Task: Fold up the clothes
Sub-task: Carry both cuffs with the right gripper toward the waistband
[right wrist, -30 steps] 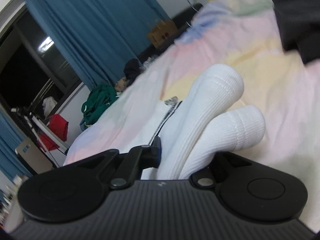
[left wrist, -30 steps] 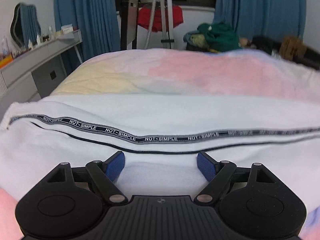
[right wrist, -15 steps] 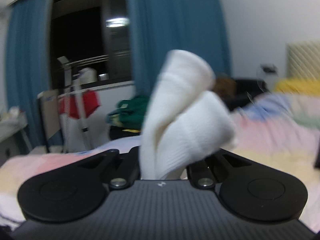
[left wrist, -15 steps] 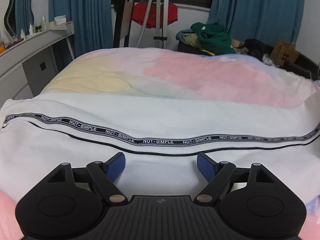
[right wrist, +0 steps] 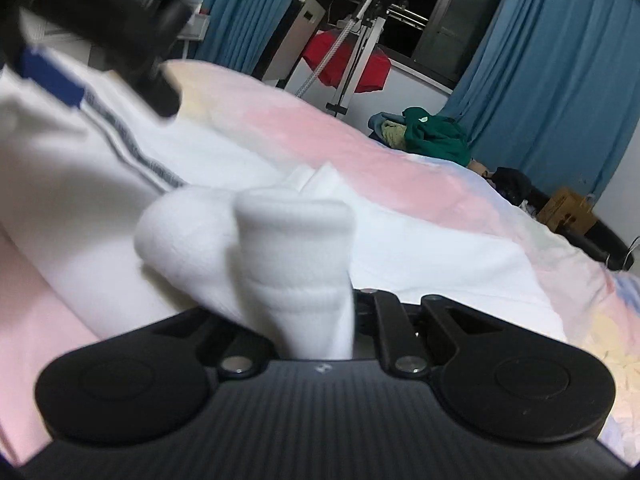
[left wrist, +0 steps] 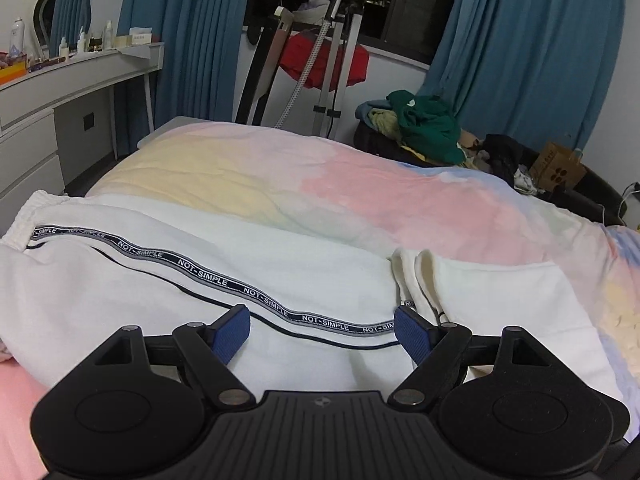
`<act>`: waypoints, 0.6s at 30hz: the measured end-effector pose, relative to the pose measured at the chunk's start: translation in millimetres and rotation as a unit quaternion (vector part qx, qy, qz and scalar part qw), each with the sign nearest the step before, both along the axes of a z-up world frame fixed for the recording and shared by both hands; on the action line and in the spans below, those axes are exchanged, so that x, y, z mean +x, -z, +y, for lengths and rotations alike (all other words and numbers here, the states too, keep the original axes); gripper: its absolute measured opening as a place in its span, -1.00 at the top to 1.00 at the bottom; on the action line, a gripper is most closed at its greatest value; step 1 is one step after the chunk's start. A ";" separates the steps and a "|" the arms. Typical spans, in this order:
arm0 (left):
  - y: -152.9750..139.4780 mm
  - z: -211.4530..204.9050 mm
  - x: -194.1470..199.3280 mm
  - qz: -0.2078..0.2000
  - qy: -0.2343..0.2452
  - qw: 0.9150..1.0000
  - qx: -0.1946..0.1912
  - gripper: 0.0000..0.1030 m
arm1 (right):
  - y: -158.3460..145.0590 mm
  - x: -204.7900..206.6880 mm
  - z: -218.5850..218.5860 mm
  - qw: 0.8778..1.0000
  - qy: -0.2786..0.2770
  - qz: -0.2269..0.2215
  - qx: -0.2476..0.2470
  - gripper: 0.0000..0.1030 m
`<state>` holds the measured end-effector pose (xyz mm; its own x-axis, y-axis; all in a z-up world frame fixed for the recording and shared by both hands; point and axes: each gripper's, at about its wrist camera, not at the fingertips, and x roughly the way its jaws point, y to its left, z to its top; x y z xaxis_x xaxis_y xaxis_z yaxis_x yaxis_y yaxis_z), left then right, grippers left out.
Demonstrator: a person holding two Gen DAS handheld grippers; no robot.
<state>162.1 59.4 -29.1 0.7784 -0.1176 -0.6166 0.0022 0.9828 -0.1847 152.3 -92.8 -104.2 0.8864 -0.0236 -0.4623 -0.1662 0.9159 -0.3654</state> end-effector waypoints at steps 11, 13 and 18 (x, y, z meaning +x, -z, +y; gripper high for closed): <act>-11.6 22.7 -3.9 -0.027 -0.021 0.999 -0.017 -0.57 | -20.7 0.5 40.9 0.999 -0.015 -0.002 0.046 0.76; -12.9 28.0 -6.4 -0.034 -0.023 0.999 -0.023 -0.57 | -21.6 -0.2 39.5 0.998 -0.011 -0.001 0.058 0.74; -19.8 28.5 -14.0 -0.054 -0.009 0.998 -0.034 -0.57 | -44.6 -12.1 20.8 0.989 -0.051 0.052 0.130 0.01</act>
<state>148.1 87.9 -9.3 0.8428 -0.1405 -0.5196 0.0075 0.9683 -0.2498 140.2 -72.0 -59.6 0.8249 0.1954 -0.5305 -0.2877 0.9529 -0.0964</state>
